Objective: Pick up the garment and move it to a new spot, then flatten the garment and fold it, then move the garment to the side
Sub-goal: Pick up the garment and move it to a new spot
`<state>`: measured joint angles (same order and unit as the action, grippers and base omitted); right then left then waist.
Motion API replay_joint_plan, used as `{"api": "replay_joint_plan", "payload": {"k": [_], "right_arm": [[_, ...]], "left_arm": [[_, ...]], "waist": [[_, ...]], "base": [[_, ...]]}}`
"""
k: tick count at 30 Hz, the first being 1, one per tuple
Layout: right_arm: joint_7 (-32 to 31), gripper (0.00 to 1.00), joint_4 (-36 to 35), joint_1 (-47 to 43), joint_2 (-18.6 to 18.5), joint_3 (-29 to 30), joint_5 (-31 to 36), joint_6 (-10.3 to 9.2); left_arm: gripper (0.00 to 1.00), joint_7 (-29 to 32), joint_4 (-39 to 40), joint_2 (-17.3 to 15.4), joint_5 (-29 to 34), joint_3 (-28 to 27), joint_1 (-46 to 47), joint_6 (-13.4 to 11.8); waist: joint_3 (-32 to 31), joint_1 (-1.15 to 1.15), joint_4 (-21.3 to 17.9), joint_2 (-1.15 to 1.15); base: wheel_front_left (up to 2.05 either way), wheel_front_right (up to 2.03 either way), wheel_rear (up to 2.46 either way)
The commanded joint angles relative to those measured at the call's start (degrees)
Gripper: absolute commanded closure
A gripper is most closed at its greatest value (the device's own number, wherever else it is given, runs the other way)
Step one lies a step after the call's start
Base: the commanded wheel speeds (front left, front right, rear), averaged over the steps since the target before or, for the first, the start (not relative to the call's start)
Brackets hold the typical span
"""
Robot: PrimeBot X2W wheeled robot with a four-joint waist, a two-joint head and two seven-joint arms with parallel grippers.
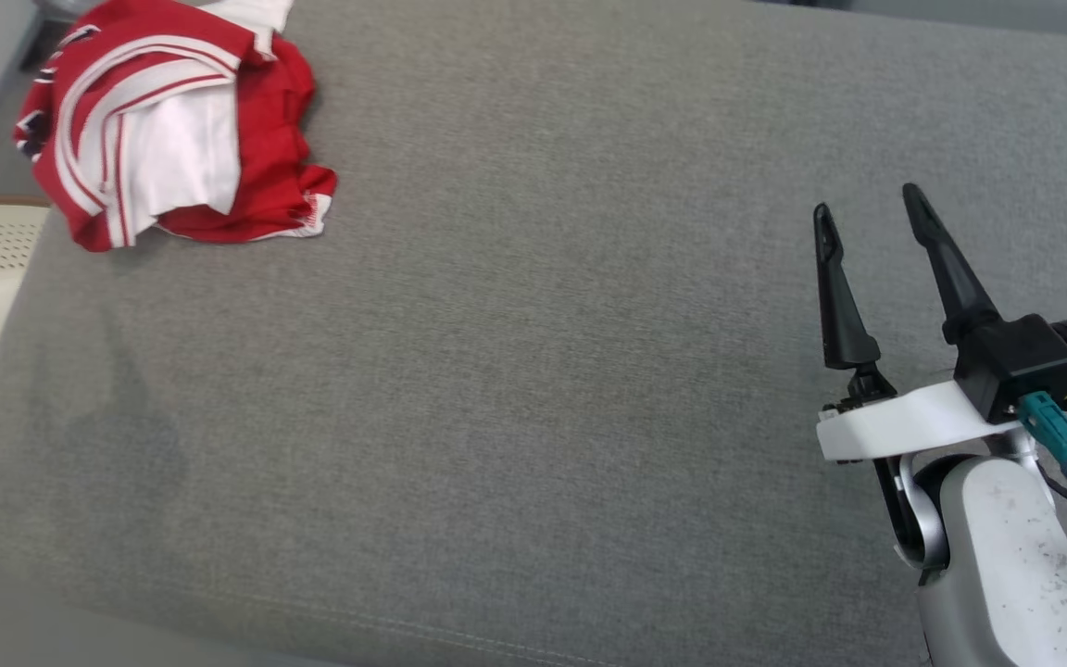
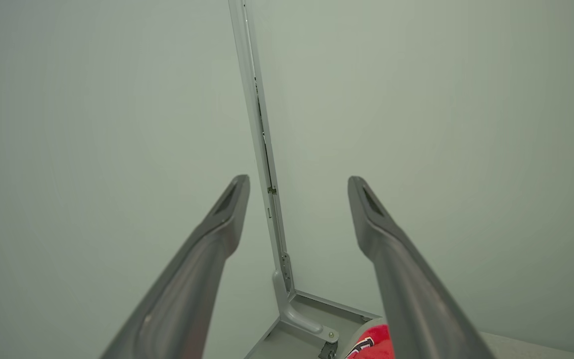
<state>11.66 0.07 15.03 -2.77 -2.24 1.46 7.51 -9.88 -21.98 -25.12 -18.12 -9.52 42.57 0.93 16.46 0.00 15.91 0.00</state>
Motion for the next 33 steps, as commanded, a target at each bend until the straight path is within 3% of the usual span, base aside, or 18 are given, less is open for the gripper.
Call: {"api": "replay_joint_plan", "payload": {"k": [1,12,25,33], "right_arm": [[-0.37,0.0,-1.15,1.19,-0.19,0.13,0.69,-0.04],[-2.8,0.0,-9.84,1.27,-0.17,2.55,4.02,-0.04],[-4.4,0.0,-14.98,0.1,-0.47,2.91,4.65,-0.04],[-4.44,0.0,-14.75,0.09,-0.57,2.3,4.25,-0.04]], "left_arm": [[0.0,0.39,-1.33,-1.18,-0.42,-0.21,2.33,0.39],[0.0,4.89,-15.46,-6.07,0.52,3.37,15.47,3.35],[0.0,18.4,-34.77,-6.46,-0.54,10.67,23.23,6.23],[0.0,27.46,-42.06,-4.08,-4.45,13.49,22.46,6.59]], "waist": [[8.51,0.0,-8.34,0.0],[16.8,0.0,-12.99,0.0],[20.47,0.0,-13.76,0.0],[20.27,0.0,-13.34,0.0]], "base": [[0.0,0.0,0.0],[0.0,0.0,0.0],[0.0,0.0,0.0],[0.0,0.0,0.0]]}}
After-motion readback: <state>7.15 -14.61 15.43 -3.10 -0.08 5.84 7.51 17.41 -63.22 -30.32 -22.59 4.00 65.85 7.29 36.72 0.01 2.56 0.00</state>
